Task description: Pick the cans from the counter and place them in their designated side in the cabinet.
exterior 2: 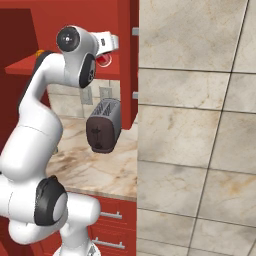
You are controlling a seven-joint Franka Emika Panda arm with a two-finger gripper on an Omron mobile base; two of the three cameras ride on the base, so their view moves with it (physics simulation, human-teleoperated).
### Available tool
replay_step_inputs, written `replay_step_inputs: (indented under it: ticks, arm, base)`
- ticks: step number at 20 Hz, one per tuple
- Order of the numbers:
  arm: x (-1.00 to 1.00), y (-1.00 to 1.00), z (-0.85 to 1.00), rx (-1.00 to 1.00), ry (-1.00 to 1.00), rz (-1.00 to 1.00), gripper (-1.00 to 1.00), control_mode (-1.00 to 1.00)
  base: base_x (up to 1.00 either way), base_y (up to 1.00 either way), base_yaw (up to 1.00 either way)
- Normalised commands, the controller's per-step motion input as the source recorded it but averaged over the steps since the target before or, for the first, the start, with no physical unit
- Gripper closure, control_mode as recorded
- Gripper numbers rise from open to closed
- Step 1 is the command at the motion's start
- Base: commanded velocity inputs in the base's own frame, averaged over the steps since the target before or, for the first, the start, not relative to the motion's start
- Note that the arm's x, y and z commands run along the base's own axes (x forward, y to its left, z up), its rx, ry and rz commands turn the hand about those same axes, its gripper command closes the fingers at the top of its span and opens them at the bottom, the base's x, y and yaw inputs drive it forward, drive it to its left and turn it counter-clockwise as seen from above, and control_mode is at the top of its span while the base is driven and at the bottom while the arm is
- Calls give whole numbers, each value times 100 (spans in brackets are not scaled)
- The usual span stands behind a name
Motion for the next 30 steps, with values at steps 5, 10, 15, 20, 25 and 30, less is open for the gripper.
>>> replay_step_inputs:
  ticks: [5, 10, 15, 20, 25, 30]
  arm:
    - [15, -7, -12, -2, 3, 0, 100, -100]
    - [18, -1, -11, -1, 2, 0, 100, -100]
    - [22, -4, -3, -2, 0, 0, 100, -100]
    - [24, -9, -2, -2, 0, 0, 100, -100]
    - [24, -8, -5, -1, 0, 0, 100, -100]
    - [27, -2, -6, -1, 2, 0, 100, -100]
  base:
    - [0, 0, 0]
    - [0, 0, 0]
    - [0, 0, 0]
    - [0, 0, 0]
    - [0, 0, 0]
    - [0, 0, 0]
